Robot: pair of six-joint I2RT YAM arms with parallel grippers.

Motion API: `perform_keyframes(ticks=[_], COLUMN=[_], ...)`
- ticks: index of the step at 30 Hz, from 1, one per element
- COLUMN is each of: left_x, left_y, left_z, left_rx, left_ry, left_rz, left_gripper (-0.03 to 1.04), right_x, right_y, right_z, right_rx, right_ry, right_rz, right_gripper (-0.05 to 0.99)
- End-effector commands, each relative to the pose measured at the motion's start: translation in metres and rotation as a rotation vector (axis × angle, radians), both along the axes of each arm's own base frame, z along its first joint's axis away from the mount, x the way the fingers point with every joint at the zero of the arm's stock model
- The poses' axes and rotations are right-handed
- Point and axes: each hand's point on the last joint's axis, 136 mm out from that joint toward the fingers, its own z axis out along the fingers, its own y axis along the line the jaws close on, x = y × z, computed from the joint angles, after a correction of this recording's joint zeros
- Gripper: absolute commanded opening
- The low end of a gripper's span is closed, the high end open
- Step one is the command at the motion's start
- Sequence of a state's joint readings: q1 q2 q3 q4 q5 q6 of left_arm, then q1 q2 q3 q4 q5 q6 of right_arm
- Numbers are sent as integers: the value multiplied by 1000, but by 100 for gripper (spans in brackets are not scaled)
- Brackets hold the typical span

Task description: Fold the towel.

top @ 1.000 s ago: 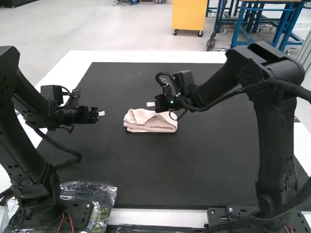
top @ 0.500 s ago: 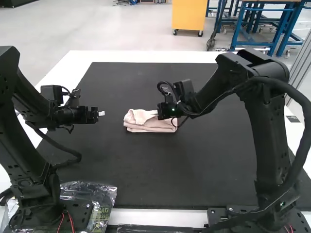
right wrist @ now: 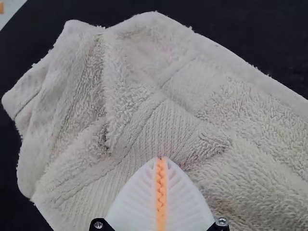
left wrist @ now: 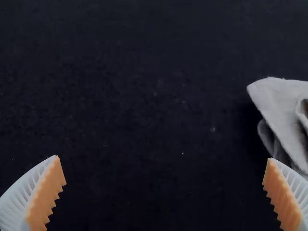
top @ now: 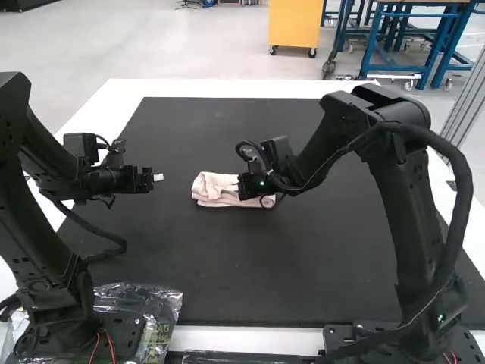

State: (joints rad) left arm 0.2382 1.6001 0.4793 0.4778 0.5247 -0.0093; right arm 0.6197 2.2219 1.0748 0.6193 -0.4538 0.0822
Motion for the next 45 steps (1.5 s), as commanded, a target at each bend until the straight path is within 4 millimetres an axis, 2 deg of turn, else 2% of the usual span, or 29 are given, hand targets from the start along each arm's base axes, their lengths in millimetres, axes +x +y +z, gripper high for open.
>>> perform_keyframes(ticks=[1, 4, 6, 7, 11, 15, 16, 19, 21, 22, 23, 28, 31, 33, 39, 42, 45], left_x=[-2, 0, 4, 7, 23, 39, 41, 44, 41, 38, 34, 0, -27, -49, -132, -187, -239], left_y=[-3, -3, -2, -1, -1, -19, -24, -42, -54, -60, -65, -78, -71, -67, -53, -48, -43], left_z=[9, 12, 21, 30, 73, 127, 141, 188, 223, 241, 259, 337, 375, 393, 432, 449, 456], left_rx=[-8, -9, -22, -28, -43, -70, -74, -83, -99, -107, -118, -125, -109, -105, -101, -111, -118], left_ry=[-27, -37, -59, -82, -177, -262, -280, -348, -402, -432, -459, -630, -743, -806, -1016, -1156, -1281], left_rz=[-9, -10, -4, 5, 15, -19, -32, -69, -93, -105, -114, -114, -58, -28, 46, 66, 94], left_gripper=[97, 97, 97, 97, 97, 97, 97, 97, 97, 97, 97, 97, 97, 97, 97, 97, 97], right_x=[-4, -5, 0, 3, 25, 49, 53, 58, 56, 52, 47, -2, -49, -83, -201, -258, -308], right_y=[6, 5, 4, 5, 0, -27, -37, -71, -97, -110, -123, -200, -238, -258, -299, -307, -314], right_z=[-9, -15, -6, 7, 83, 168, 192, 264, 306, 325, 345, 437, 478, 495, 521, 520, 516], right_rx=[-1, -2, 17, 35, 112, 184, 213, 281, 300, 310, 321, 387, 425, 443, 488, 509, 541], right_ry=[0, 9, 16, 2, -96, -175, -197, -290, -358, -390, -425, -632, -769, -841, -1050, -1140, -1217], right_rz=[23, 20, 3, -3, -36, -115, -140, -212, -276, -301, -320, -467, -538, -567, -642, -656, -673], right_gripper=[-2, -2, -2, -2, -2, -1, 7, 42, 76, 90, 92, 92, 92, 92, 92, 92, 92])
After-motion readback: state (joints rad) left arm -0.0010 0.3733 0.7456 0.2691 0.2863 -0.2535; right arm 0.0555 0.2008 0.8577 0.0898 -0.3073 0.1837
